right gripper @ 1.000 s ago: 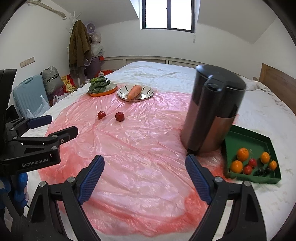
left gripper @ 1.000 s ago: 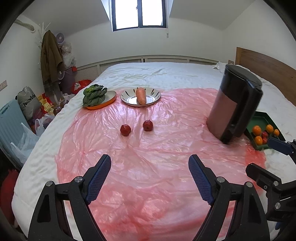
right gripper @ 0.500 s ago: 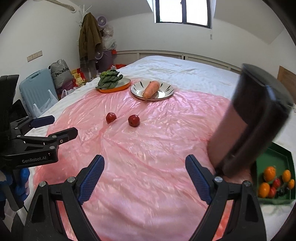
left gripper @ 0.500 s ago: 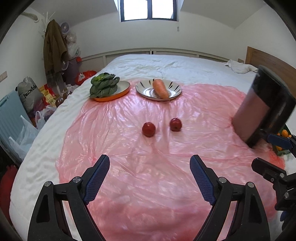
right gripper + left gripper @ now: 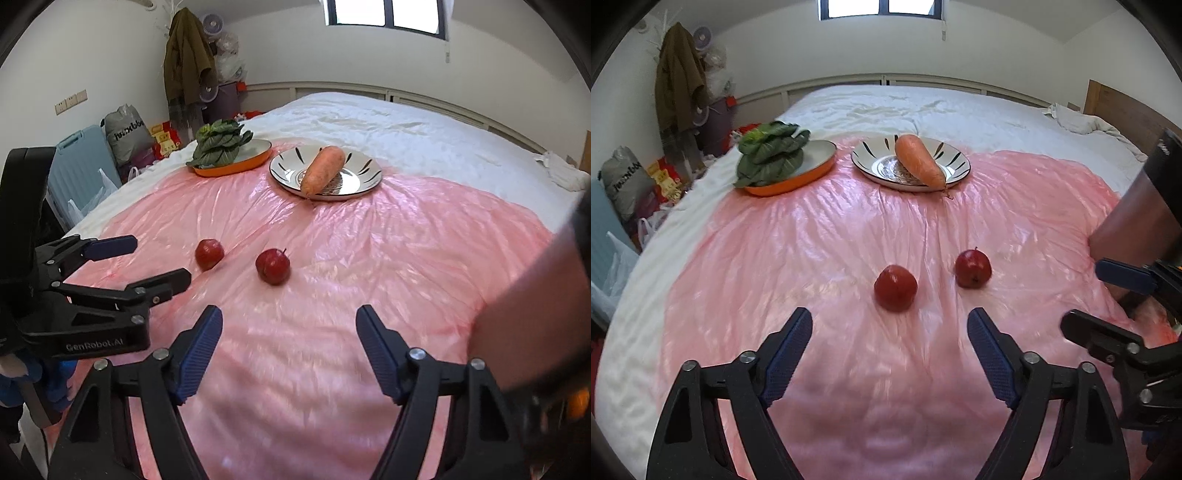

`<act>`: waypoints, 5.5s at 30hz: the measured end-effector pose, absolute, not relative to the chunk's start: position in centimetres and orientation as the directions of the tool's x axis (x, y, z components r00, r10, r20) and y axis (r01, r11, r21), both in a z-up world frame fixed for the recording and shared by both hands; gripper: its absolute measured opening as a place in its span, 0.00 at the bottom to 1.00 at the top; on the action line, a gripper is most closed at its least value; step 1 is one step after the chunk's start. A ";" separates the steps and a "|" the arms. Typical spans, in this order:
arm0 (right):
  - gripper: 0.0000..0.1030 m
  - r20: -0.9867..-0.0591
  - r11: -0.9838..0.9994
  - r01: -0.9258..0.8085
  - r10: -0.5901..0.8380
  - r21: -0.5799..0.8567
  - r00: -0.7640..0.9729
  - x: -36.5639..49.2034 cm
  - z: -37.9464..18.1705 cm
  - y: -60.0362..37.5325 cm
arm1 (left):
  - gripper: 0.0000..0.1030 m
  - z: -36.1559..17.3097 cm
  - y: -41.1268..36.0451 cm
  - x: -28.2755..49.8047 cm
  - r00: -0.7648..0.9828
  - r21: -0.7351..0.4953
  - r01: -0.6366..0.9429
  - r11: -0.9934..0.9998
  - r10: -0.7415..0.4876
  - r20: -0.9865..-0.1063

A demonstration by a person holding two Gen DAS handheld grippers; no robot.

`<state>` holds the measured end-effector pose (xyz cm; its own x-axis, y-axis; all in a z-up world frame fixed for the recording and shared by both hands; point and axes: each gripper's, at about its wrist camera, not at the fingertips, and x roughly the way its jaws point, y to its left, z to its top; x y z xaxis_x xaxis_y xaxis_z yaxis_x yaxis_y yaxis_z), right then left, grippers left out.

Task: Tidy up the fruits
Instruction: 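Grasp a red apple with the left tool while the right tool grasps the other apple, then carry both red apples over the green tray with both tools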

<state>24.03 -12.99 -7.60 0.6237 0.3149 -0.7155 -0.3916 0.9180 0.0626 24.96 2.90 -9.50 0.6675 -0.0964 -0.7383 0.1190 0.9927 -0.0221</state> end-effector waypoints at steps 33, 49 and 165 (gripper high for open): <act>0.78 -0.758 0.879 -0.422 0.428 0.223 0.491 32.3 -12.1 -9.8 | 0.37 -12.4 3.6 29.5 0.607 -0.038 0.265 0.964 -0.197 -0.770; 0.54 -0.777 0.872 -0.418 0.441 0.254 0.449 33.4 -13.6 -9.1 | 0.28 -13.4 2.9 30.6 0.583 -0.059 0.290 0.955 -0.225 -0.780; 0.53 -0.709 0.982 0.165 -0.049 0.096 0.704 7.8 -6.1 -54.2 | 0.28 -3.6 -37.1 11.6 0.486 -0.091 0.632 0.770 -0.485 -0.727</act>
